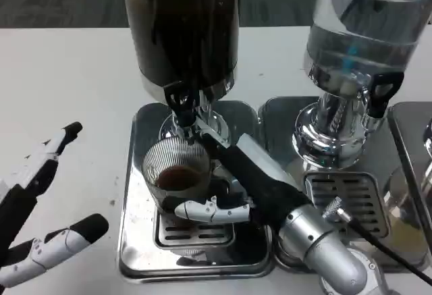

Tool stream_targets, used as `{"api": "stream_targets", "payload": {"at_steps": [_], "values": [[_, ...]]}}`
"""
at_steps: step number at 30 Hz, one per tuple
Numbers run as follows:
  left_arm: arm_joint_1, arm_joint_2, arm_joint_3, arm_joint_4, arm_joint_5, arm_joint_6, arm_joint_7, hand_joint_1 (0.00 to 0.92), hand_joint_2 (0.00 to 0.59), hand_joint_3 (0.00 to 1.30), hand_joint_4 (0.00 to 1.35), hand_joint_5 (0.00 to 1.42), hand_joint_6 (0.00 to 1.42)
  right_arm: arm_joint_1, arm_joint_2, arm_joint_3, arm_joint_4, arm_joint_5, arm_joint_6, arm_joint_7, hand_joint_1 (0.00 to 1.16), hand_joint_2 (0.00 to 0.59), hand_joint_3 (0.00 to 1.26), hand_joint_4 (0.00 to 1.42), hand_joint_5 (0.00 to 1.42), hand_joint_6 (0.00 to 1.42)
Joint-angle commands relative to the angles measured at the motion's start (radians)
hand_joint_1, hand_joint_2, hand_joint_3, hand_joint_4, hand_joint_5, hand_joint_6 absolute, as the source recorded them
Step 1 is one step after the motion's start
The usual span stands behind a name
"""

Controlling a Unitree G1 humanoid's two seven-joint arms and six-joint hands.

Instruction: Grasp the cup under the faucet to collect the drink, then remove the cup.

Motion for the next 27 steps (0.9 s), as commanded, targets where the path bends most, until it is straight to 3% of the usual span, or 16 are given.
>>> {"api": "stream_targets", "payload": {"at_steps": [1, 17, 27], "values": [[-0.008, 0.008, -0.003, 0.004, -0.017, 0.005, -0.005, 0.000, 0.076, 0.03, 0.00, 0.00, 0.00, -0.016, 0.006, 0.001, 0.010, -0.012, 0.004, -0.014, 0.73, 0.173, 0.00, 0.00, 0.03, 0.12], [-0.015, 0.012, -0.004, 0.016, -0.028, 0.000, -0.009, 0.000, 0.077, 0.05, 0.00, 0.00, 0.00, -0.021, 0.013, 0.012, 0.014, -0.020, 0.016, -0.008, 0.74, 0.177, 0.09, 0.04, 0.14, 0.19], [-0.010, 0.021, -0.001, 0.014, -0.040, -0.003, -0.014, 0.000, 0.083, 0.06, 0.00, 0.00, 0.00, -0.015, 0.018, 0.026, 0.014, -0.052, 0.018, -0.046, 0.76, 0.169, 0.13, 0.09, 0.20, 0.24]]}}
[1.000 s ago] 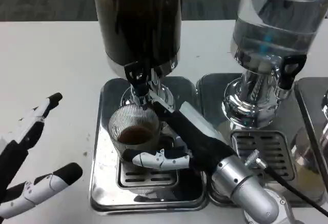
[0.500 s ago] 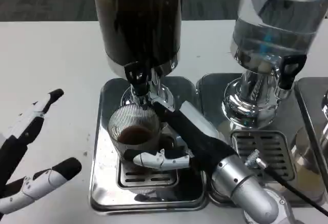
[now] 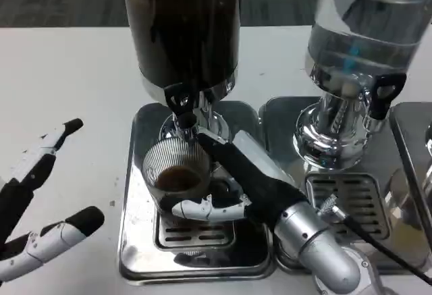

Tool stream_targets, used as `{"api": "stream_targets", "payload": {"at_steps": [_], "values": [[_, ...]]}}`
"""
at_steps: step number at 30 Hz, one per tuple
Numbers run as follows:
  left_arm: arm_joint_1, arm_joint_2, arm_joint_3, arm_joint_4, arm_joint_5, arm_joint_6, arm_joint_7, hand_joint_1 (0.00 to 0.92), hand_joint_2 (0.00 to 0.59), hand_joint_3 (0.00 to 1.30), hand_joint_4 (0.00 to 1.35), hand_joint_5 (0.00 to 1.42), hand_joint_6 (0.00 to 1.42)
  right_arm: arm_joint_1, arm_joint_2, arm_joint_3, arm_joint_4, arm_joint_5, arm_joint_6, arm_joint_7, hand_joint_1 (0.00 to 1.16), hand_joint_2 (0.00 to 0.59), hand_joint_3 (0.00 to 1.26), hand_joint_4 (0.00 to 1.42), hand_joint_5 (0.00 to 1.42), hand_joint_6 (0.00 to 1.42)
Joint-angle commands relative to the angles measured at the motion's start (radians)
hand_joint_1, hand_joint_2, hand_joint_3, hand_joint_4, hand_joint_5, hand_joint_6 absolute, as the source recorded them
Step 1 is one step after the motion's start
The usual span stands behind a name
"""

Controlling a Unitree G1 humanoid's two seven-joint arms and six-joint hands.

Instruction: Grasp the cup under the faucet to collect the drink, then remove the cup.

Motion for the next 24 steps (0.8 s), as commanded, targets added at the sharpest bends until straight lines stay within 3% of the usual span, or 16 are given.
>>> {"api": "stream_targets", "payload": {"at_steps": [1, 13, 24], "values": [[0.006, 0.015, 0.001, 0.003, -0.010, -0.003, -0.013, 0.000, 0.083, 0.06, 0.00, 0.00, 0.00, -0.001, 0.008, 0.010, 0.009, -0.019, 0.007, -0.018, 0.77, 0.171, 0.14, 0.10, 0.20, 0.25], [0.006, 0.017, 0.004, 0.005, -0.018, -0.001, -0.019, 0.000, 0.084, 0.06, 0.00, 0.00, 0.00, 0.000, 0.011, 0.012, 0.007, -0.037, 0.013, -0.031, 0.79, 0.177, 0.16, 0.11, 0.24, 0.28], [0.002, 0.021, 0.001, 0.012, -0.023, -0.004, -0.022, 0.000, 0.084, 0.06, 0.00, 0.00, 0.00, 0.013, 0.015, 0.011, 0.002, -0.063, 0.011, -0.069, 0.81, 0.180, 0.26, 0.23, 0.34, 0.36]]}}
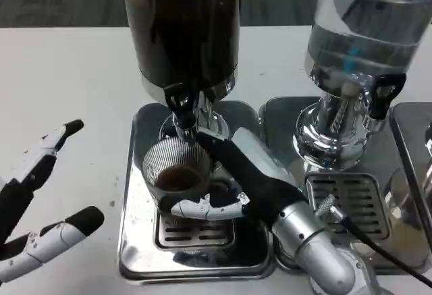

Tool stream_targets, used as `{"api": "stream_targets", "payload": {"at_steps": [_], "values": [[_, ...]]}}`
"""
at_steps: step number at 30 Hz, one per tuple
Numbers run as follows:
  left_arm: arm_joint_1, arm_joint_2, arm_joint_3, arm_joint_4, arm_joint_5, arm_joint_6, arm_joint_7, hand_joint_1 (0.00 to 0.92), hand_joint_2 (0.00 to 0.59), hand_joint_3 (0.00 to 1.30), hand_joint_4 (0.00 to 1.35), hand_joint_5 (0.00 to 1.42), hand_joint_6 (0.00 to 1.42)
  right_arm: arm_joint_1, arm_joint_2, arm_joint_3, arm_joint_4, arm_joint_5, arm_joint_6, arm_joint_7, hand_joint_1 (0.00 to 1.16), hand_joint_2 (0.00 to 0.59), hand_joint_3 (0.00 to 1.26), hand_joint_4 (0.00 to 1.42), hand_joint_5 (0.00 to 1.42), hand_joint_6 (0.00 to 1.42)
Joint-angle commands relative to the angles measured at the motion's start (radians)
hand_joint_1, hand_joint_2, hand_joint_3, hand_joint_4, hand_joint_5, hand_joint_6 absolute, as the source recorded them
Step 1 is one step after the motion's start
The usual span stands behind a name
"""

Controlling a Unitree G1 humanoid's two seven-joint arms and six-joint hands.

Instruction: Grasp the cup under the faucet to collect the drink, then remove the cup.

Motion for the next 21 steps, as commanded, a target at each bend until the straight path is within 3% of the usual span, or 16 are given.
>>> {"api": "stream_targets", "payload": {"at_steps": [1, 21], "values": [[0.000, 0.016, 0.000, 0.012, -0.016, -0.005, -0.015, 0.000, 0.084, 0.06, 0.00, 0.00, 0.00, 0.012, 0.003, 0.004, 0.001, -0.012, 0.006, -0.019, 0.81, 0.180, 0.27, 0.25, 0.35, 0.38], [-0.014, 0.022, -0.006, 0.028, -0.019, -0.015, -0.009, 0.000, 0.073, 0.06, 0.00, 0.00, 0.00, 0.022, -0.001, 0.009, 0.012, -0.044, -0.021, -0.090, 0.82, 0.191, 0.37, 0.39, 0.46, 0.49]]}}
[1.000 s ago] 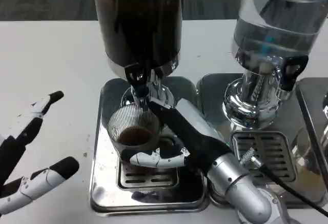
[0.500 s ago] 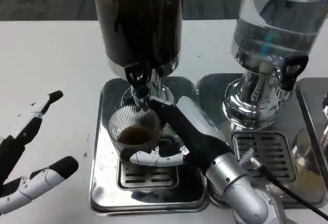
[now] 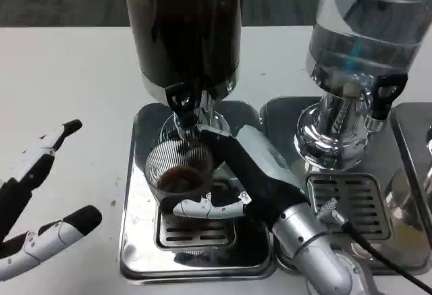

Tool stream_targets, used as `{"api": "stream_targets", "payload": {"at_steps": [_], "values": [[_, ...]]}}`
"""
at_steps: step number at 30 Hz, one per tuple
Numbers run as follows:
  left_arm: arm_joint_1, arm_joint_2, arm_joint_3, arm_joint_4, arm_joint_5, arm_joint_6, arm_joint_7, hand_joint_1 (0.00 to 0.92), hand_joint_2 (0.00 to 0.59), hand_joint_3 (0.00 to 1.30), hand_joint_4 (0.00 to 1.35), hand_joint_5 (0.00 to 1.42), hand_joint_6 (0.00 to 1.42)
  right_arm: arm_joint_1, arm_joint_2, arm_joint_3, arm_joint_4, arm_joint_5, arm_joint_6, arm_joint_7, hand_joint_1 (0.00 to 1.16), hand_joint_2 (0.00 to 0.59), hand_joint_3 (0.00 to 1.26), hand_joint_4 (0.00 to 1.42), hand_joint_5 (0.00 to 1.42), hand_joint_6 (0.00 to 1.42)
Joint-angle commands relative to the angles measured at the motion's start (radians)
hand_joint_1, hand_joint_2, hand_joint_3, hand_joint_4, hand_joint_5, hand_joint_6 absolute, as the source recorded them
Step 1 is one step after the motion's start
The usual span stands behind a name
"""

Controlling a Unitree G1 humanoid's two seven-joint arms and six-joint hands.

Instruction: Grasp the cup under the faucet to collect the drink, then remove the cup.

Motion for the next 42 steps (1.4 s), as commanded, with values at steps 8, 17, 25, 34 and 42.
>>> {"api": "stream_targets", "payload": {"at_steps": [8, 17, 25, 34, 42], "values": [[-0.008, 0.007, -0.006, 0.015, -0.015, -0.016, -0.009, 0.000, 0.073, 0.05, 0.00, 0.00, 0.00, 0.008, -0.005, -0.001, 0.025, -0.010, -0.027, -0.033, 0.83, 0.192, 0.39, 0.42, 0.49, 0.52], [-0.008, 0.006, -0.007, 0.015, -0.017, -0.015, -0.010, 0.000, 0.075, 0.05, 0.00, 0.00, 0.00, 0.027, -0.006, -0.012, 0.017, -0.006, -0.049, -0.059, 0.83, 0.195, 0.40, 0.44, 0.52, 0.55], [-0.010, 0.009, -0.011, 0.015, -0.021, -0.014, -0.015, 0.000, 0.076, 0.05, 0.00, 0.00, 0.00, 0.058, -0.005, -0.032, -0.023, 0.009, -0.056, -0.064, 0.84, 0.195, 0.42, 0.46, 0.54, 0.56], [-0.019, 0.016, -0.017, 0.023, -0.027, -0.014, -0.021, 0.000, 0.082, 0.05, 0.00, 0.00, 0.00, 0.080, -0.010, -0.050, -0.065, 0.009, -0.046, -0.056, 0.84, 0.195, 0.43, 0.46, 0.55, 0.56], [-0.028, 0.016, -0.025, 0.030, -0.029, -0.018, -0.025, 0.000, 0.083, 0.05, 0.00, 0.00, 0.00, 0.102, -0.019, -0.060, -0.103, 0.008, -0.030, -0.050, 0.83, 0.205, 0.43, 0.47, 0.55, 0.58]]}}
